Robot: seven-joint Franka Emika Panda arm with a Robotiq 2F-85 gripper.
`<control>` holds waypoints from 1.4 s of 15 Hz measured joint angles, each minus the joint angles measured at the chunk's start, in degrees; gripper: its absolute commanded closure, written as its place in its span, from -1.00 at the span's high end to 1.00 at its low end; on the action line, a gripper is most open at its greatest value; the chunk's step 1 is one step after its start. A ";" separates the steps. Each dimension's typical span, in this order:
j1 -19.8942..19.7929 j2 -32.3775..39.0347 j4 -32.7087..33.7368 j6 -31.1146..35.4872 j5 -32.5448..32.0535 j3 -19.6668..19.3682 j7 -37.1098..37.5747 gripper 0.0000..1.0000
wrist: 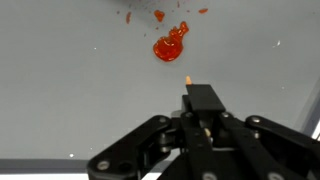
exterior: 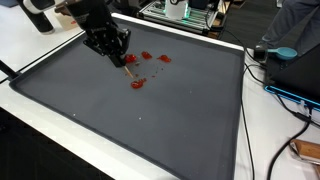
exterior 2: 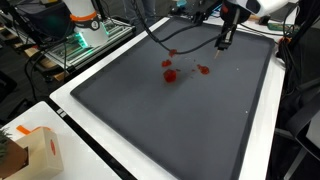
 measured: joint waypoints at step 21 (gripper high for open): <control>8.34 -0.22 -0.13 1.01 -20.78 -5.20 21.88 -0.94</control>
